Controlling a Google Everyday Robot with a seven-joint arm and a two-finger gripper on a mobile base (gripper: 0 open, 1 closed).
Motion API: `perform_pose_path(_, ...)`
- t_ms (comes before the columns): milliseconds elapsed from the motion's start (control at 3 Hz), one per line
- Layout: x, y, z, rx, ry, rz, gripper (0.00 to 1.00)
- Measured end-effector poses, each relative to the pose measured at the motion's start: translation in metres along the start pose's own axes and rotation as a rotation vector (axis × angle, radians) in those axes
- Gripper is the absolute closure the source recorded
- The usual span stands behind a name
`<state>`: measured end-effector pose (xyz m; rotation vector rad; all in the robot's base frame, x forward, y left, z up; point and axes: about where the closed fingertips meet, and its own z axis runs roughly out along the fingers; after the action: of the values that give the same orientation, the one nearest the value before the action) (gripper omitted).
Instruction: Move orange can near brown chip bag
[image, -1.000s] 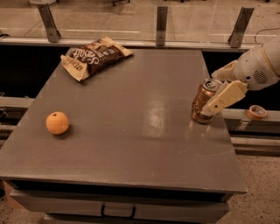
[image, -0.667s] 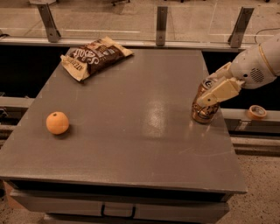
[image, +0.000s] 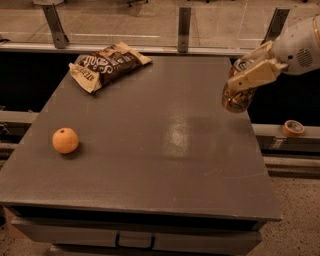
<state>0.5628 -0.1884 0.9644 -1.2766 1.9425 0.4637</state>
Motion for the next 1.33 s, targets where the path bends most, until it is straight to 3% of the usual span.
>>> perform_pose_path(333,-0.004,-0.001,-0.001,0.005,-0.006,-0.006,1.0)
perform_pose_path(667,-0.012,0.015,0.035,-0.056,-0.036,-0.023,1.0)
perform_pose_path(1000,-0.047,0.029,0.102,-0.137,-0.087,-0.088,1.0)
perform_pose_path(1333,-0.096,0.035,0.182,-0.182,-0.116,-0.159,1.0)
